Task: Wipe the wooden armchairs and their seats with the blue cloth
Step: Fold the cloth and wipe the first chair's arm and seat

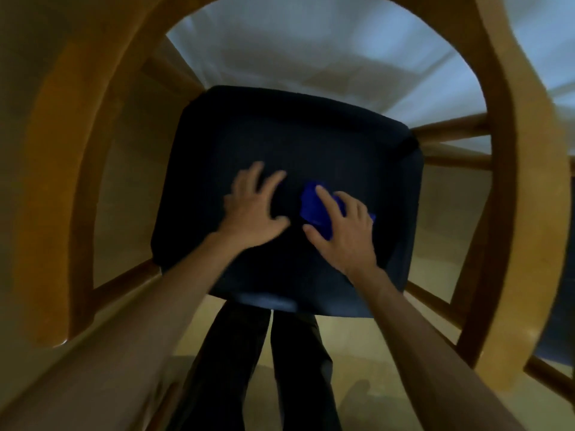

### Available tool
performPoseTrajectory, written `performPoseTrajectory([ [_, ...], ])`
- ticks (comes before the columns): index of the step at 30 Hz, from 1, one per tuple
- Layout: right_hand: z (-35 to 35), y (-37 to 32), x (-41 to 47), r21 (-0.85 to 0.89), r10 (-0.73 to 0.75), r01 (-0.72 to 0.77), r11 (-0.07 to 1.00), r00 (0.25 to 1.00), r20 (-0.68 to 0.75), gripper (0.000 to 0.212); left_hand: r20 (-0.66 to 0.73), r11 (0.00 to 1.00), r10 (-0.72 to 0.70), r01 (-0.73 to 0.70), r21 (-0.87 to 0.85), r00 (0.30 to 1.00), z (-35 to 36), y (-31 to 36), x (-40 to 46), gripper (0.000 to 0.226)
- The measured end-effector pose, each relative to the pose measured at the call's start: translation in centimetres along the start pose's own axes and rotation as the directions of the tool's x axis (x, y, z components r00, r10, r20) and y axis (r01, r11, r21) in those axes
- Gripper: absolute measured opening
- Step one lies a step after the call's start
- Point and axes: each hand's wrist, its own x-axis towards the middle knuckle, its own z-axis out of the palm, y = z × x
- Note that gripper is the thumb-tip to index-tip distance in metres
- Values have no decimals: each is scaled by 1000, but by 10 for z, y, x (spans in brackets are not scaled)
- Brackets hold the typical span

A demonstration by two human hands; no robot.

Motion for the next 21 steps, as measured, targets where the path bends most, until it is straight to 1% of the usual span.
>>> performPoseTrajectory([
  [1,7,-7,1,-93,40,-42,995,999,-24,65,35,996,-93,93,18,995,-2,-21,-8,85],
  [2,12,-16,2,-148,93,-100,984,994,-51,62,83,988,-143,138,63,986,-4,-37,-15,86],
  [4,26,-38,-6,-163,213,-222,961,975,-69,56,134,980,-142,120,158,981,-2,-50,-21,89],
  [5,36,-49,-17,-155,229,-235,959,972,-54,55,131,978,-138,114,173,982,0,-49,-22,91],
  [6,46,-60,-32,-163,190,-193,968,981,-34,55,115,977,-144,123,172,983,2,-45,-21,92],
  [8,64,-79,-71,-185,5,8,983,997,71,60,63,974,-184,173,148,981,6,-37,-19,90],
  [10,71,-77,-105,-153,-202,231,961,962,181,67,18,967,-230,227,114,973,11,-31,-20,88],
  [12,65,-44,-116,-154,-396,431,889,893,213,65,15,960,-264,261,97,965,15,-26,-24,90],
  [13,57,-24,-115,-170,-450,486,857,868,211,60,25,960,-268,264,94,963,16,-26,-25,91],
  [14,45,-4,-112,-167,-433,463,870,882,187,54,40,961,-262,258,97,964,16,-26,-26,92],
  [15,33,18,-105,-172,-347,362,916,931,114,46,53,963,-254,248,105,966,15,-27,-27,94],
  [16,21,39,-95,-132,-176,176,975,984,13,37,61,964,-248,240,115,967,15,-29,-27,95],
  [17,9,58,-85,-63,30,-32,997,999,-26,30,66,964,-246,236,124,967,14,-29,-27,96],
  [18,-3,71,-76,15,223,-223,975,971,-86,34,70,964,-244,234,129,967,14,-29,-27,96],
  [19,-7,78,-69,75,352,-344,936,926,-138,44,71,963,-244,233,133,967,14,-29,-26,96],
  [20,-7,74,-65,148,488,-467,872,857,-168,52,71,963,-243,232,138,967,13,-28,-26,96],
  [21,-4,61,-63,185,572,-544,819,798,-189,56,73,962,-245,233,144,967,13,-27,-27,95],
])
